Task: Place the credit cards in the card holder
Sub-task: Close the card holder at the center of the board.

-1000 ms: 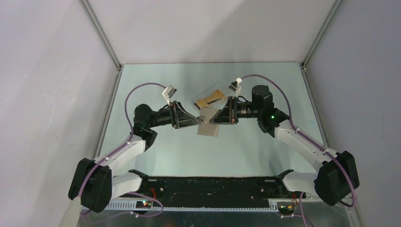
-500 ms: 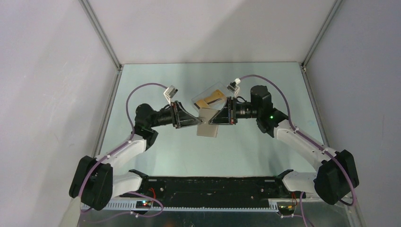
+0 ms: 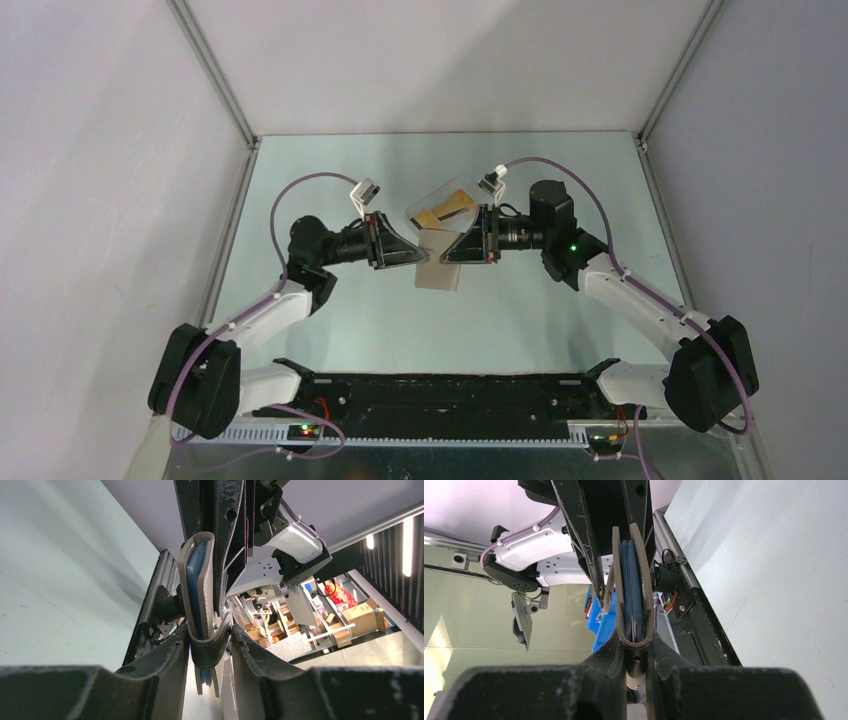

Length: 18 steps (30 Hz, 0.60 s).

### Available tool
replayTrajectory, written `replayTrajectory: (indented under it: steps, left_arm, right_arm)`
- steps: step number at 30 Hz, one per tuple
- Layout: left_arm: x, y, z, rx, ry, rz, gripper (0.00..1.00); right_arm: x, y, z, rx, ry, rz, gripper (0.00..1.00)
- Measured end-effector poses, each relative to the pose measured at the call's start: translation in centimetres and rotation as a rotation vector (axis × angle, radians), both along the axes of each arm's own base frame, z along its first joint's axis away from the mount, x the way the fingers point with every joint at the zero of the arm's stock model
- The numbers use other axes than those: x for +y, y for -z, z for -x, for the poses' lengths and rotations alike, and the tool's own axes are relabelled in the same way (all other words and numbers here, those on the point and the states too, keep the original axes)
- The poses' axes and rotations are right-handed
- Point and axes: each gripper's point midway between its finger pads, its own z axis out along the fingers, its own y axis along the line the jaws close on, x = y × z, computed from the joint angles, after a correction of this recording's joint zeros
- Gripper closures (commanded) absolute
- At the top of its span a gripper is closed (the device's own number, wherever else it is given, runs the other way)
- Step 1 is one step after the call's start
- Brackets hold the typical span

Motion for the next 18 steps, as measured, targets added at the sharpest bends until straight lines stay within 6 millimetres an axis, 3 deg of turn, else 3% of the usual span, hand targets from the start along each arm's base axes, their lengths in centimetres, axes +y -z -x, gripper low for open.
replayTrajectory:
  steps: [4,10,15,18]
  left_arm:
    - [-0.22,-0.11,0.33,-0.001,0.012,0.003,0.56]
    - [-0.35,-0.20,0.53,0.014,0.019,0.006,0.56]
    - [-0.37,-0.28,0.37,0.024,0.010,0.010,0.45]
    - [-0.39,-0.50,0.36,0.033,0.007,0.017,0.43]
  right_arm:
    - [0.15,-0.11,0.22,0.000,-0.008,-0.004,1.00]
    - [0.27,0.01,0.16,0.002,-0.003,0.000,1.00]
    - [0.27,0.15,-0.08,0.004,0.012,0.006,1.00]
    - [0.25,0.30,-0.20,0.008,0.021,0.012,1.00]
